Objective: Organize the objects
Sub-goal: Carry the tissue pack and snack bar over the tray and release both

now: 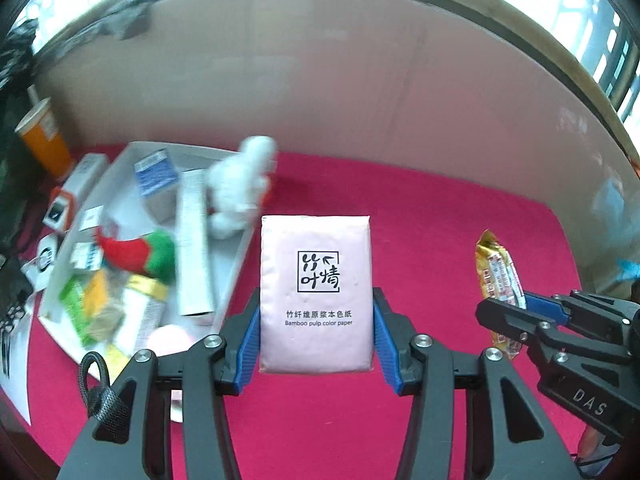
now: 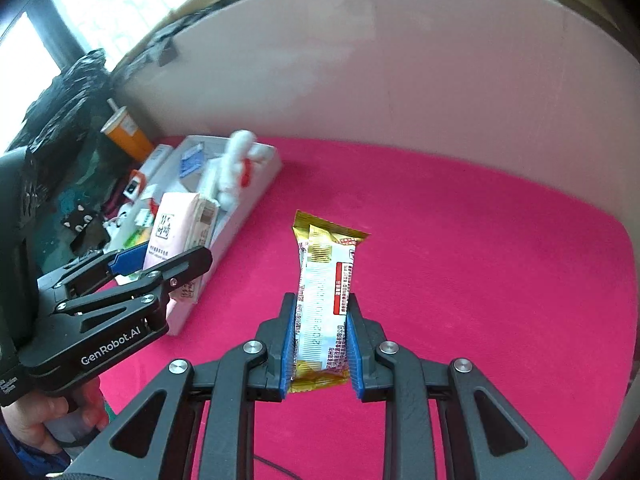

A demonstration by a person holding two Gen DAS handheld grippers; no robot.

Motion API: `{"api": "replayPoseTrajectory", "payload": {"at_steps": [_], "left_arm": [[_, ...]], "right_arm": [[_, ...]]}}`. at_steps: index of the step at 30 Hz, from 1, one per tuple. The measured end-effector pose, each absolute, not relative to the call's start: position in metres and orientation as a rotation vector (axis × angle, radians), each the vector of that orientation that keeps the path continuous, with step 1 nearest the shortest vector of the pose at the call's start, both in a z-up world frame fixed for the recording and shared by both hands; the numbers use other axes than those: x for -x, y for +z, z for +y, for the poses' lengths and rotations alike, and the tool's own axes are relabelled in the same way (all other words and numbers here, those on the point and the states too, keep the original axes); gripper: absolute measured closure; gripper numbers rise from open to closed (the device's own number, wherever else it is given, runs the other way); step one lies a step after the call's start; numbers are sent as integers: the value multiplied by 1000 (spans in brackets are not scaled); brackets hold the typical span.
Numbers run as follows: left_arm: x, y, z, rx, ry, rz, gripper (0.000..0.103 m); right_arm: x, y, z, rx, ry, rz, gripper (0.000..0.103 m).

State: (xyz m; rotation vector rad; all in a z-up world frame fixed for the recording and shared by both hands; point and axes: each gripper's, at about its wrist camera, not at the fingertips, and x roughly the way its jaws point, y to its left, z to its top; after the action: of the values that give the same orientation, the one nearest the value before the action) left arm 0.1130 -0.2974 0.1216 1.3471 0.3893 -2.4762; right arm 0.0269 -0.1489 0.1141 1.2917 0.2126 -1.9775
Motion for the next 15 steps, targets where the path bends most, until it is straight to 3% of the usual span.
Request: {"api": "replayPoseTrajectory", "payload": {"at_steps": [15], "left_arm": [[-176, 119, -397, -1263, -2347, 486, 54]], "right_arm": [[-66, 143, -252, -1207, -1909, 296, 79]]}}
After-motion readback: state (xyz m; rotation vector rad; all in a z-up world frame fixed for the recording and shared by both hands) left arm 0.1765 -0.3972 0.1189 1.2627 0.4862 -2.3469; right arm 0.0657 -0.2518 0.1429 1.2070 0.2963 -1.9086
